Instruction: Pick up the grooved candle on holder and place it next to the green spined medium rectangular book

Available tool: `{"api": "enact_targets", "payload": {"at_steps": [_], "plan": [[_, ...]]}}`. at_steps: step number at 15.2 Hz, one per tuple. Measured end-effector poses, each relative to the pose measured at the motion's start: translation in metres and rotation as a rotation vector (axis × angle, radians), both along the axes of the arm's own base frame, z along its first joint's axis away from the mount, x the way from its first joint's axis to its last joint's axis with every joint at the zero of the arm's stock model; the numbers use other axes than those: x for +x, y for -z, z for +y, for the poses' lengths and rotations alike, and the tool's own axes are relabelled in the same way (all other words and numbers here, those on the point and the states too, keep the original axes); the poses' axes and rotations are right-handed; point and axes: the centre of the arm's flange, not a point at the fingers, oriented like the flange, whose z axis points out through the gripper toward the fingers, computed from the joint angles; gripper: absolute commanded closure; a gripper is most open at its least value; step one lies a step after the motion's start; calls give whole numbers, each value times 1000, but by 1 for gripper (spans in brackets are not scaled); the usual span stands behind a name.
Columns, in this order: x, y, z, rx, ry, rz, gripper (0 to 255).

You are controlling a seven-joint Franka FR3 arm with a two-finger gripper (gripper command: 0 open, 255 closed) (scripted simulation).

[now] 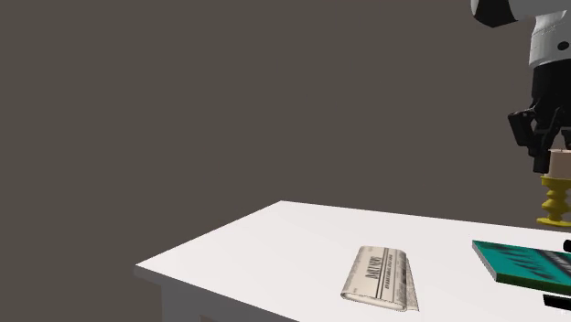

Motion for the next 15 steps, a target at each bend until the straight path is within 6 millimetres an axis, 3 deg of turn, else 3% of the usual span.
{"api": "enact_targets", "payload": {"at_steps": [15], "plan": [[0, 80, 0, 0, 0, 0, 255]]}}
